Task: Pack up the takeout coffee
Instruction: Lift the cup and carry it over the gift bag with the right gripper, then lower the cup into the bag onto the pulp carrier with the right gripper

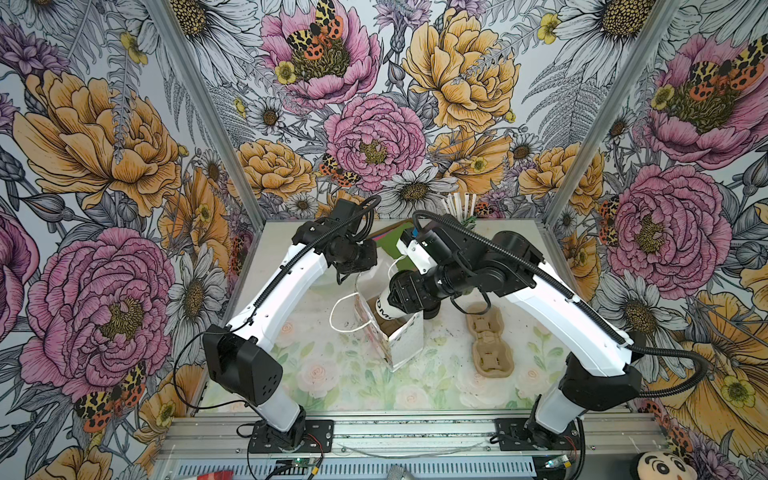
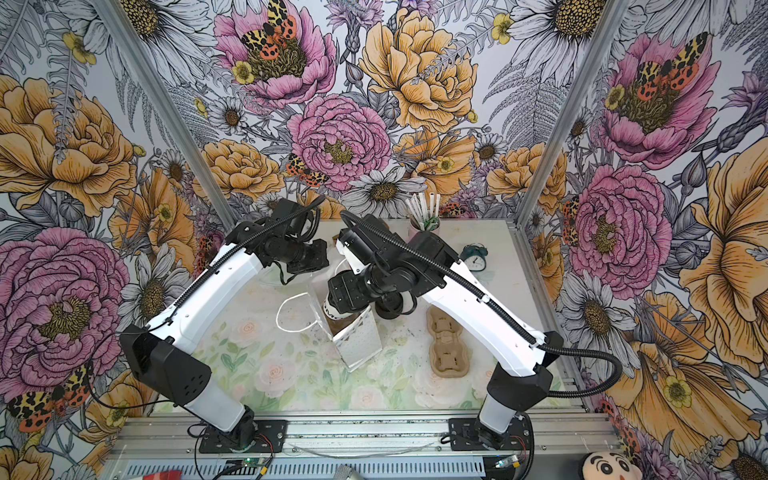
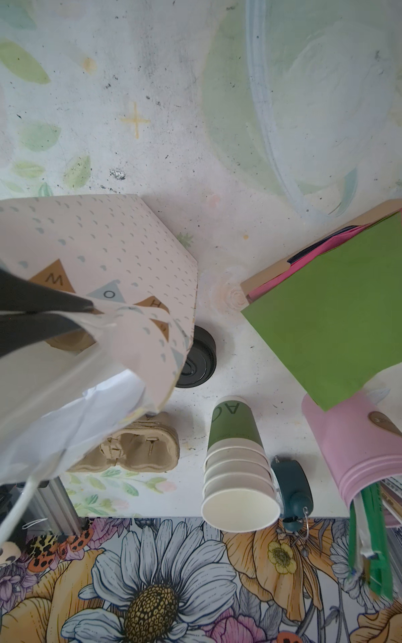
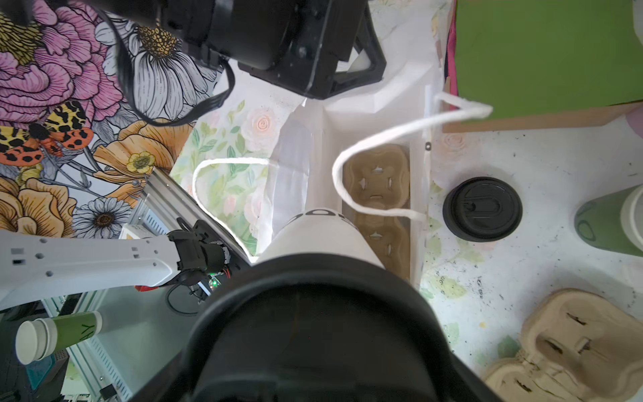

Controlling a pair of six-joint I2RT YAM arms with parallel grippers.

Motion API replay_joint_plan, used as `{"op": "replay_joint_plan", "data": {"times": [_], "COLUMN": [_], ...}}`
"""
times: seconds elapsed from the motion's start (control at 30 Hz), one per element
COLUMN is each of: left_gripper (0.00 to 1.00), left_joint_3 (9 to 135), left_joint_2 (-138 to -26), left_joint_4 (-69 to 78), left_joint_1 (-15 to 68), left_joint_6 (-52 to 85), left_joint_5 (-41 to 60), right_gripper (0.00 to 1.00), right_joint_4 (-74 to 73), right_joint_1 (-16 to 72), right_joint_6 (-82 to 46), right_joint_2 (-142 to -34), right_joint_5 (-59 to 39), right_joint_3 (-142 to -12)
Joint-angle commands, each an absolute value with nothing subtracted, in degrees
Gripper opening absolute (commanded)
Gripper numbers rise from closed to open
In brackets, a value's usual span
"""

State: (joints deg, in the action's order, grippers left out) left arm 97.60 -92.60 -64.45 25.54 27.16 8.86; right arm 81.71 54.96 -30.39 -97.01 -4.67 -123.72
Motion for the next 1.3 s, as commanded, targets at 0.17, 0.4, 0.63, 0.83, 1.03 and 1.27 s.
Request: {"op": "replay_joint_plan", "data": {"times": [0.17, 0.4, 0.63, 0.83, 1.03, 1.27], "left_gripper": [0.0, 0.0, 0.0, 0.0, 0.0, 0.0], "left_joint_3": [99.55, 99.32, 97.71, 96.16, 95.25, 94.36], "left_joint_2": [-92.63, -91.77, -90.38, -89.06, -88.15, -87.8], "left_joint_4": [-63.76, -63.72, -62.77, -61.22, -60.99, -60.78], "left_joint_1": [25.58, 25.3, 24.76, 24.54, 24.26, 23.82], "left_joint_6": [28.01, 28.63, 28.9, 29.34, 29.56, 29.56], "left_joint_5": [11.16, 10.67, 11.01, 11.67, 12.26, 12.57], "right_gripper": [0.77, 0.77, 0.78, 0.77, 0.77, 0.78], "right_joint_4": [83.48, 88.96, 90.79, 90.91, 90.72, 89.23], "right_joint_1": [55.37, 55.48, 55.66, 55.79, 55.72, 55.65], "right_joint_6": [-29.15, -29.0, -29.92, -30.41, -30.52, -29.27], "right_joint_2": [-102.26, -108.58, -111.65, -113.22, -114.24, -114.17], "right_joint_5": [-0.02, 1.85, 3.7, 5.0, 4.93, 4.93], "right_joint_3": [-128.55, -134.71, -135.48, -134.96, -132.47, -128.46]}}
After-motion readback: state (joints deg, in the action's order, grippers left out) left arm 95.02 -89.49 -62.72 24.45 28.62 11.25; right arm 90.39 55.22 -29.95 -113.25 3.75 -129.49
